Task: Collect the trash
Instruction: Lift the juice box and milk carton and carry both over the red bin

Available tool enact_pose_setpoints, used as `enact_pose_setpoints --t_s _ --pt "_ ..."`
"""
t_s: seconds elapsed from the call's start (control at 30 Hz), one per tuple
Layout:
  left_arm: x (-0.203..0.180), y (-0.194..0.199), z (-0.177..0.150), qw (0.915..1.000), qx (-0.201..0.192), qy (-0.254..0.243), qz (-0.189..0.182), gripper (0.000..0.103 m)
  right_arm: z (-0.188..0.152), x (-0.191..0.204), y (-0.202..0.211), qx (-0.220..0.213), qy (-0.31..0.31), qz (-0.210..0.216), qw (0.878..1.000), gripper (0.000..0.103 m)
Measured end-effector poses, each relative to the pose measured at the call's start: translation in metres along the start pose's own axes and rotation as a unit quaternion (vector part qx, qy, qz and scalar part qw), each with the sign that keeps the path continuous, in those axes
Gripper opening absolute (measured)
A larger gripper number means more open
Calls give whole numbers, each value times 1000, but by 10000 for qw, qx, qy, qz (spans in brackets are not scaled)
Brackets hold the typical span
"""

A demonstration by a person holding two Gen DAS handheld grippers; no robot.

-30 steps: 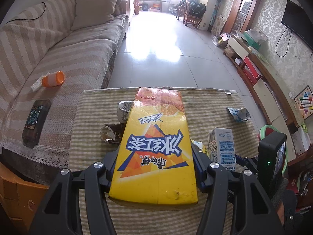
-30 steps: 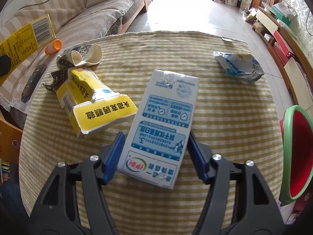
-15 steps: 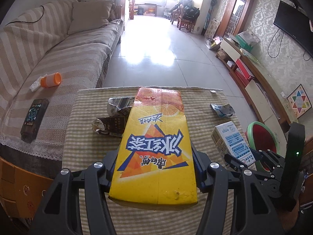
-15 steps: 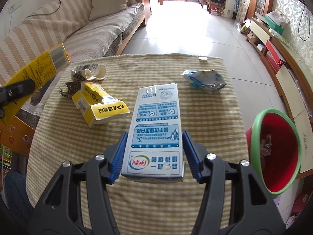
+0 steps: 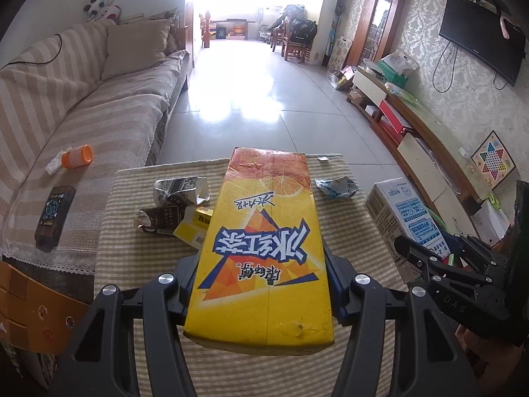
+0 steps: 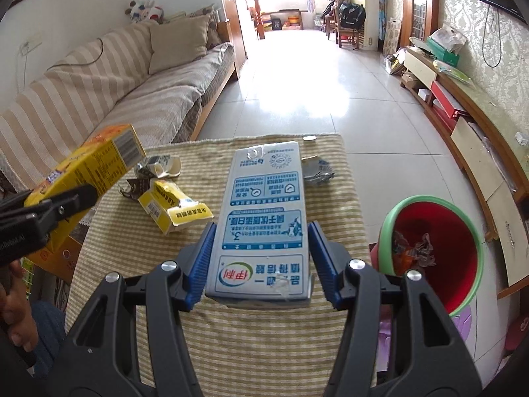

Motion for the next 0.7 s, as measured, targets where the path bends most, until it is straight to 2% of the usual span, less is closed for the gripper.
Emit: enact_pose_setpoints --t_s 0.37,0.7 --pt "-53 3 26 9991 -69 -403 -122 56 24 -47 36 -397 -381 -87 9984 54" --pt "-109 -12 51 9965 -90 -740 -379 56 36 -96 50 -548 -704 -227 9958 54"
Point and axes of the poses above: each gripper's, at about its wrist camera, not at the fingertips, and y roughly against the way its jaws point, x to its left, z to its top, the point moved 5 cm from there along -y, roughly the way its jaws point, and after that the axes turned 15 degrees about -y, right-handed, at the moved point
